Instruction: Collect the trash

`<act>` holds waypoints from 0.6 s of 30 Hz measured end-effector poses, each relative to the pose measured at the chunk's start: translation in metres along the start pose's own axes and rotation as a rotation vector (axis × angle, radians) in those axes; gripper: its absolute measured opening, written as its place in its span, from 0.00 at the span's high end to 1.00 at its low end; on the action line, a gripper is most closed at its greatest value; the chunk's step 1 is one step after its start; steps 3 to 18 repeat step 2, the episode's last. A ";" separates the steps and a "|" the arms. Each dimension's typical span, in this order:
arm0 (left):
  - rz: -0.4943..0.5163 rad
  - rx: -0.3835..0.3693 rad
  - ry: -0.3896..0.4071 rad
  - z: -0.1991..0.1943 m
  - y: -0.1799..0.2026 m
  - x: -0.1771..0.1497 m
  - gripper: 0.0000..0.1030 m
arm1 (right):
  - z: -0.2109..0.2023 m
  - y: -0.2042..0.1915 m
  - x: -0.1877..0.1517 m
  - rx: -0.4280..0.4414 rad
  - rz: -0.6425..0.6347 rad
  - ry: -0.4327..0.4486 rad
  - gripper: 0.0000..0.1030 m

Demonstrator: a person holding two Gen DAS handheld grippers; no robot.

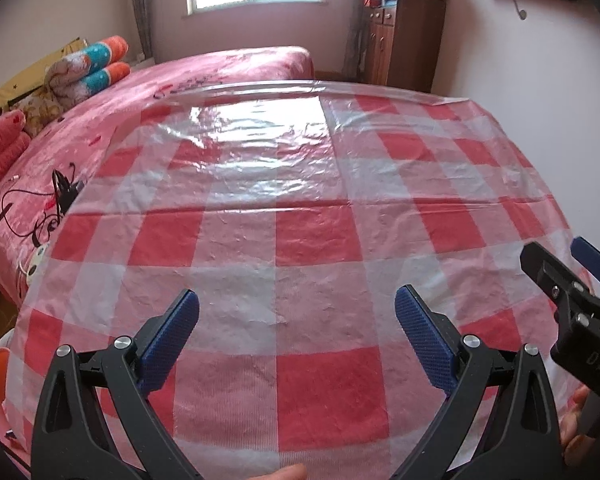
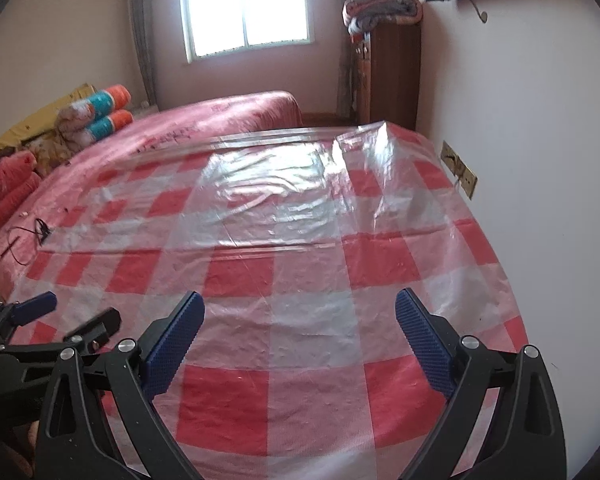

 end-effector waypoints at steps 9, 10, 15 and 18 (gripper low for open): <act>-0.006 0.006 -0.024 0.008 0.000 -0.001 0.04 | 0.007 0.000 -0.003 -0.005 0.003 -0.035 0.08; -0.006 0.006 -0.024 0.008 0.000 -0.001 0.04 | 0.007 0.000 -0.003 -0.005 0.003 -0.035 0.08; -0.006 0.006 -0.024 0.008 0.000 -0.001 0.04 | 0.007 0.000 -0.003 -0.005 0.003 -0.035 0.08; -0.006 0.006 -0.024 0.008 0.000 -0.001 0.04 | 0.007 0.000 -0.003 -0.005 0.003 -0.035 0.08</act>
Point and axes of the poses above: each gripper's, at about its wrist camera, not at the fingertips, and z roughly the way its jaws point, y to its right, x to its top, the point moved 7 cm from there along z, roughly the way its jaws point, and after that the axes turned 15 degrees about -z, right-handed, at the moved point
